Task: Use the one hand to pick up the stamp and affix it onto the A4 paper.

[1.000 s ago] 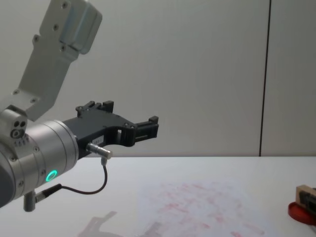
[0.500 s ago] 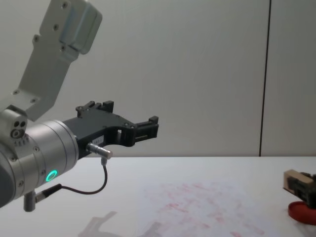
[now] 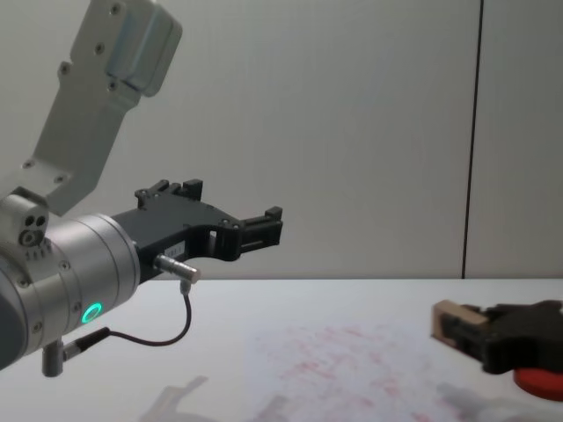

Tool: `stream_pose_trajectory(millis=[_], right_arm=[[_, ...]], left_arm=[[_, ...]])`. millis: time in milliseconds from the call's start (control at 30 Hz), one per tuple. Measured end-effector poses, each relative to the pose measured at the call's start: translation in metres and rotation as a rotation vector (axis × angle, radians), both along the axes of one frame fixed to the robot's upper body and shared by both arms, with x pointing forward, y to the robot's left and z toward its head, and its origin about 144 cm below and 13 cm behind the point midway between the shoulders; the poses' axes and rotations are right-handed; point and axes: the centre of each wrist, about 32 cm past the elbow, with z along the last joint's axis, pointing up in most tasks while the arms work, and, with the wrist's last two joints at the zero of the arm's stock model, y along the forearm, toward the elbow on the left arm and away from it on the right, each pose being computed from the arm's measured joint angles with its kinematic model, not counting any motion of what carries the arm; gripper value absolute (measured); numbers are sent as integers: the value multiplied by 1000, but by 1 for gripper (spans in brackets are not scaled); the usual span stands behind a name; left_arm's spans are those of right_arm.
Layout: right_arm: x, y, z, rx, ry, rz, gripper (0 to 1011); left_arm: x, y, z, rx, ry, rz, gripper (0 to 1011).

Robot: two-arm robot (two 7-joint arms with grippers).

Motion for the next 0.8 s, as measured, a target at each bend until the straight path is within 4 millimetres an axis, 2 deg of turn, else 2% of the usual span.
stream_pose_trajectory(millis=[400, 800], right_arm=[[-1, 24, 0, 19, 64, 124, 220], [1, 36, -9, 1, 115, 164, 220]], left_arm=[[0, 0, 0, 0, 0, 0, 993], [0, 0, 0, 0, 0, 0, 993]])
